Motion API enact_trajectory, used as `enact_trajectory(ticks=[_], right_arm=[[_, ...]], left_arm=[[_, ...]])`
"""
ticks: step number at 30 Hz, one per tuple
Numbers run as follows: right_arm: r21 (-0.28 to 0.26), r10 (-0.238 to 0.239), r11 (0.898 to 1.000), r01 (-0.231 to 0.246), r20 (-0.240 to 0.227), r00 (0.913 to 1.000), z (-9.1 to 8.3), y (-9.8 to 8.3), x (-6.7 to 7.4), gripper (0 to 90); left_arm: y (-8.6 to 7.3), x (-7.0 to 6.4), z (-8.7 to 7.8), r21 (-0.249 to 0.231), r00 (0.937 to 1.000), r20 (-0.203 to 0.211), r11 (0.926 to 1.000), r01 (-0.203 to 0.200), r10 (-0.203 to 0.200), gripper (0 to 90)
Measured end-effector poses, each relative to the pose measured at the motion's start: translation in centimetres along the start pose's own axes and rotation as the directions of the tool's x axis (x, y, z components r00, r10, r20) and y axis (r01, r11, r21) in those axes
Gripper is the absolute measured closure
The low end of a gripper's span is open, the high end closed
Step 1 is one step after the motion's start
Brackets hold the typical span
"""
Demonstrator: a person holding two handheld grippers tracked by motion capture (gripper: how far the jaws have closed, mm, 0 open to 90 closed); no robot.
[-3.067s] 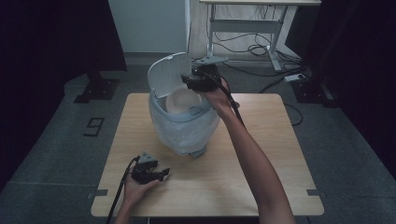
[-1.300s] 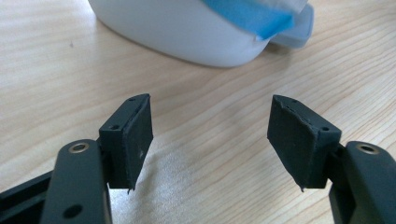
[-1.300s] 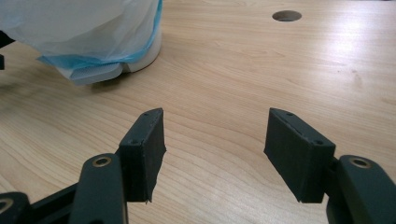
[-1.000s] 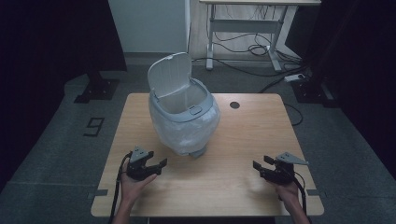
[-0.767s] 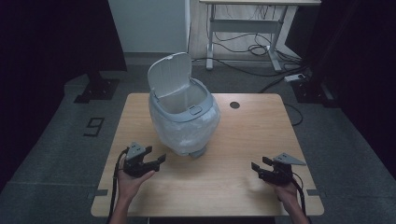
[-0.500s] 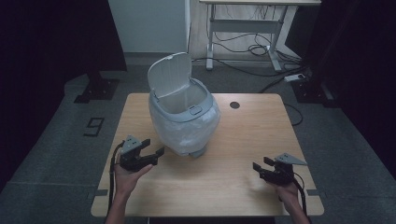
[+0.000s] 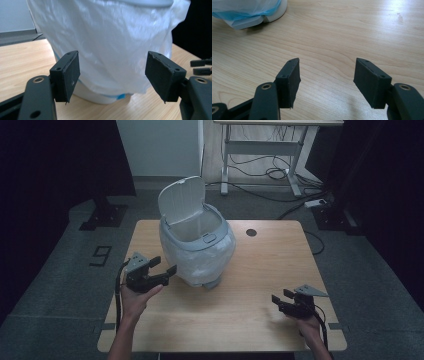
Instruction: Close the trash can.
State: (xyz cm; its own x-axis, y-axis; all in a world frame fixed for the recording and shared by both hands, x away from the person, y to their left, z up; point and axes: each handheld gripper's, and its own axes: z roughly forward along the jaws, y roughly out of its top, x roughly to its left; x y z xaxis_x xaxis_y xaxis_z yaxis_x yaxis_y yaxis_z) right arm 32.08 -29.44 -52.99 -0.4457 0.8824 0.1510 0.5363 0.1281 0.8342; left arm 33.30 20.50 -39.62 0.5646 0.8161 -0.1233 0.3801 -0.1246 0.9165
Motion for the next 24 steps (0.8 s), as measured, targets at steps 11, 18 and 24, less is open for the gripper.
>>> enact_trajectory(ticks=[11, 18, 24], right_arm=[[0.000, 0.007, 1.000, -0.007, 0.022, 0.9997, 0.0, -0.2, -0.3, 37.1], [0.001, 0.016, 1.000, -0.016, 0.028, 0.9995, 0.1, -0.3, -0.5, 37.3], [0.009, 0.008, 1.000, -0.008, 0.028, 0.9996, 0.2, -0.4, -0.4, 37.3]], left_arm=[[3.2, 0.1, 0.0, -0.021, 0.9998, -0.008, 0.9996, -0.020, 0.020, 27.5], [4.2, 0.4, 0.5, -0.022, 0.9996, -0.017, 0.9995, -0.023, 0.022, 27.5], [4.8, 0.7, 0.6, -0.032, 0.9993, -0.035, 0.9993, -0.018, 0.017, 27.1]])
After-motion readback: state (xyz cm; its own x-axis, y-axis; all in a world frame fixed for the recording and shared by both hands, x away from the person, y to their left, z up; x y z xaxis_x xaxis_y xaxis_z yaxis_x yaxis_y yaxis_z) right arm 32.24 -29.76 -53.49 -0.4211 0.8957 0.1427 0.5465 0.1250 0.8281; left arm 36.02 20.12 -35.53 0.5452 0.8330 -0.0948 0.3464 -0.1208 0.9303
